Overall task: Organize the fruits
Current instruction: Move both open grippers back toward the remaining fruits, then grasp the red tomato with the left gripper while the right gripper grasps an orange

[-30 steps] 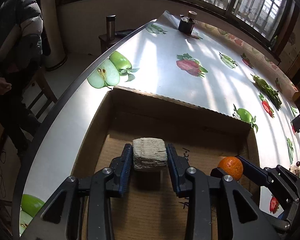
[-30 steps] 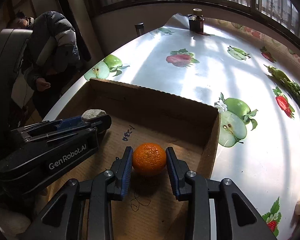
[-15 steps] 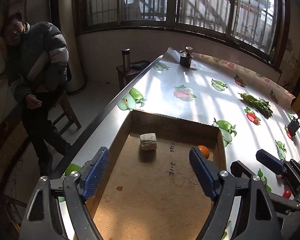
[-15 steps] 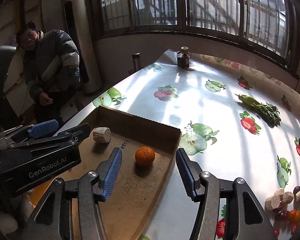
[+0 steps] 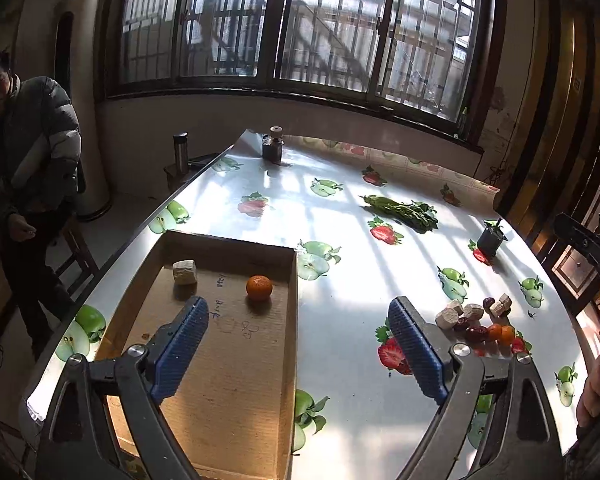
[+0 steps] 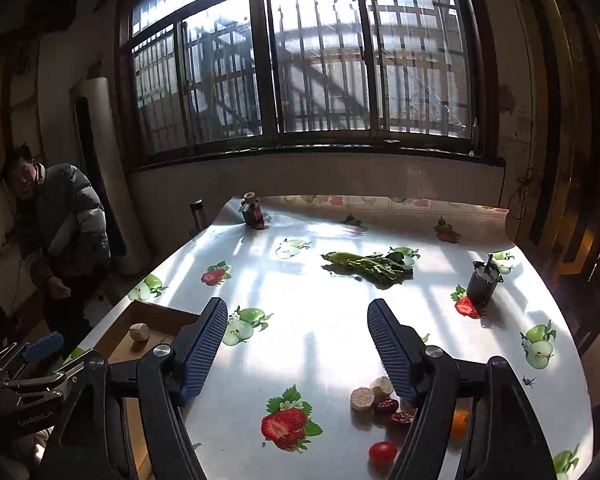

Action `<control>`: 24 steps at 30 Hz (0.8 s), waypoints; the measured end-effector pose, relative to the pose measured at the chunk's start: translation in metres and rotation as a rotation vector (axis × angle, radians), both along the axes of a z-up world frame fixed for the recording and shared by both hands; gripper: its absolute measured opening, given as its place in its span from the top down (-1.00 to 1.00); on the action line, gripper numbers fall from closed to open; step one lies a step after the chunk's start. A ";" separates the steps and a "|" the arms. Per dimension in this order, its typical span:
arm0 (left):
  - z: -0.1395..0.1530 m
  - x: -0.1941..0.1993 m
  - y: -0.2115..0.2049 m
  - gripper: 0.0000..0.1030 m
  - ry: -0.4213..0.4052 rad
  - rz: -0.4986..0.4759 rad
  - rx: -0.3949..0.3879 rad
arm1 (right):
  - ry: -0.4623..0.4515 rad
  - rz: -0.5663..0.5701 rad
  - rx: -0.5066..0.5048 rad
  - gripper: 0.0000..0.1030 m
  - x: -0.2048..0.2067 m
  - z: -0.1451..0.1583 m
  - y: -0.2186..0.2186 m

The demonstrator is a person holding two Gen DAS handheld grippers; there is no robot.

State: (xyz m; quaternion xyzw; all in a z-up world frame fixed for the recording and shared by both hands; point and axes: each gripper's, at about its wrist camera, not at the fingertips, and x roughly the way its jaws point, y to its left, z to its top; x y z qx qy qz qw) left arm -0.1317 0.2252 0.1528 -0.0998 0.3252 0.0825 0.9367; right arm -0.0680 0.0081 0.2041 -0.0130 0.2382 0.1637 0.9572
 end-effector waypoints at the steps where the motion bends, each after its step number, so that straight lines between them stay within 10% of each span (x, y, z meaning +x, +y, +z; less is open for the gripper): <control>1: -0.009 0.005 -0.009 -0.77 0.026 -0.017 -0.002 | -0.003 -0.031 -0.016 -0.65 -0.004 -0.004 -0.016; 7: -0.065 0.035 -0.070 -0.76 0.178 -0.194 -0.076 | 0.179 -0.202 -0.038 -0.61 0.001 -0.078 -0.116; 10: -0.074 0.048 -0.102 -0.40 0.214 -0.295 -0.128 | 0.277 -0.242 0.057 -0.04 0.013 -0.102 -0.159; 12: -0.075 0.055 -0.124 -0.34 0.205 -0.347 -0.111 | 0.314 -0.256 0.109 0.00 0.023 -0.114 -0.176; 24: -0.125 0.107 -0.199 -0.33 0.269 -0.424 -0.068 | 0.421 -0.227 0.172 0.00 0.077 -0.168 -0.160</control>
